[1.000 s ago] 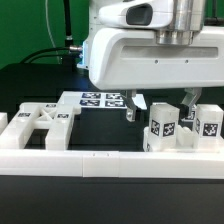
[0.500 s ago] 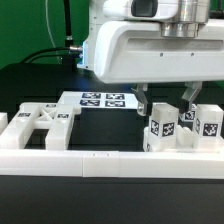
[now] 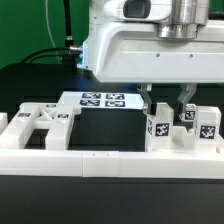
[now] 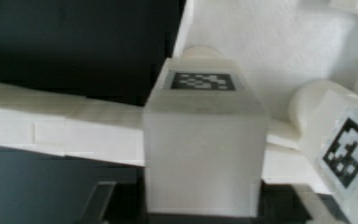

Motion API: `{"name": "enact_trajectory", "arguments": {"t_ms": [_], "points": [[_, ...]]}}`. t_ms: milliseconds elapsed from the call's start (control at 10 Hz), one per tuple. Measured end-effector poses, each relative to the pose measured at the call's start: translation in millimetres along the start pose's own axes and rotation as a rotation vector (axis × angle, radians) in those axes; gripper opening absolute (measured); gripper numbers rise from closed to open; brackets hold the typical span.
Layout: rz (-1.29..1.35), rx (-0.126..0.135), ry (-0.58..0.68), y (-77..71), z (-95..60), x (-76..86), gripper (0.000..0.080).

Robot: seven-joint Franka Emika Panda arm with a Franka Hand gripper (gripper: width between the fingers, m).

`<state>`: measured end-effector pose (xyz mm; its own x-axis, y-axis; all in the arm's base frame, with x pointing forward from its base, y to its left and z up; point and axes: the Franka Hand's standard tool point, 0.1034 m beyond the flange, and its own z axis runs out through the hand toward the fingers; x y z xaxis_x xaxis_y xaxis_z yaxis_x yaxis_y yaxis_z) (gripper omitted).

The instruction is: Assemble chair

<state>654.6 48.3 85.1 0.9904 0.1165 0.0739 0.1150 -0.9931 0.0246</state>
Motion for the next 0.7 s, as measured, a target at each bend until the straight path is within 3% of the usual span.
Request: {"name": "enact_trajectory", "arguments": {"t_ms": [500,700], "points": [[0.544,-0.013,-0.021,11.4,0.1,-3.3,0.0281],[0.606,-0.018,-0.022,14.0,0.1,-3.9,0.0285]]}}
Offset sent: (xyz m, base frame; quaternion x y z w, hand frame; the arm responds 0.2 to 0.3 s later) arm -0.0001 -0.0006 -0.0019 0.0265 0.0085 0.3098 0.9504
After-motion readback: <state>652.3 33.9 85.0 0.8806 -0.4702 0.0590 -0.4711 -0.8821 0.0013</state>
